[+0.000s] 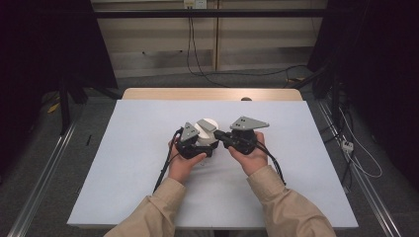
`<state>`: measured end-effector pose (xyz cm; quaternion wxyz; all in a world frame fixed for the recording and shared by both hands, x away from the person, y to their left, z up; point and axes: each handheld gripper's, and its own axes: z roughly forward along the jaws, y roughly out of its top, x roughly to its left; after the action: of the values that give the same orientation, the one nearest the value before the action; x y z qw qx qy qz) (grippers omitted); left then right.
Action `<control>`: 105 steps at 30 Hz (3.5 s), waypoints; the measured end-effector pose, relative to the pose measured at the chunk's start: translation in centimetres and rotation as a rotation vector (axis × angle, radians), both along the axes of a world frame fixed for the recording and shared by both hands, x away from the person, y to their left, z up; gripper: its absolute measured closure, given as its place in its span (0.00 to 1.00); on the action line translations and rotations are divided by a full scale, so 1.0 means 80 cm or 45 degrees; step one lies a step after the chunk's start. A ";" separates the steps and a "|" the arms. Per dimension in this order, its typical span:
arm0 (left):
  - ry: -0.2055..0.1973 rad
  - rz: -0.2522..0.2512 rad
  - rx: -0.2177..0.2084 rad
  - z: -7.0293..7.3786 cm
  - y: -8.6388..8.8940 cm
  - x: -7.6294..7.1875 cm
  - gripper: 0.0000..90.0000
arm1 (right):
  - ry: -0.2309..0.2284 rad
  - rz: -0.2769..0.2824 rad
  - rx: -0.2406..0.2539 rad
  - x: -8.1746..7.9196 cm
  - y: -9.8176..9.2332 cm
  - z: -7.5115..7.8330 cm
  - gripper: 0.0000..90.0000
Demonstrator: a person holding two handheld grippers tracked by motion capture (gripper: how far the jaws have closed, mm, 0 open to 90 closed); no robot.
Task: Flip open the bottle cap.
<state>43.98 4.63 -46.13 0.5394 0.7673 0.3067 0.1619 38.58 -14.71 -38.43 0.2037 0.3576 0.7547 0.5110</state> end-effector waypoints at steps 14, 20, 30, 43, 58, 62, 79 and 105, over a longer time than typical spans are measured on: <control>0.000 0.000 0.004 0.000 0.000 0.000 0.20 | -0.025 0.001 -0.003 0.010 0.004 0.010 1.00; 0.001 0.000 0.005 0.000 0.000 0.000 0.20 | -0.033 -0.002 -0.007 0.014 0.007 0.012 1.00; 0.003 0.002 0.000 0.000 0.000 0.000 0.20 | -0.043 -0.001 -0.008 0.020 0.012 0.017 1.00; 0.005 0.003 0.000 0.000 0.000 0.000 0.20 | -0.054 0.006 -0.037 0.029 0.024 0.022 1.00; 0.007 0.005 0.000 0.000 0.000 0.000 0.20 | -0.067 0.006 -0.054 0.037 0.030 0.028 1.00; 0.007 0.005 0.001 0.000 0.000 0.000 0.20 | -0.071 0.007 -0.063 0.038 0.031 0.029 1.00; 0.010 0.006 0.002 0.000 -0.001 0.000 0.20 | -0.074 0.008 -0.077 0.047 0.039 0.031 1.00; 0.002 0.004 0.010 0.000 0.000 0.001 0.20 | -0.076 0.010 -0.087 0.060 0.051 0.026 1.00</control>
<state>44.02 4.62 -46.14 0.5357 0.7692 0.3077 0.1632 43.42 -10.62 -36.38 0.2362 0.3319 0.7667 0.4962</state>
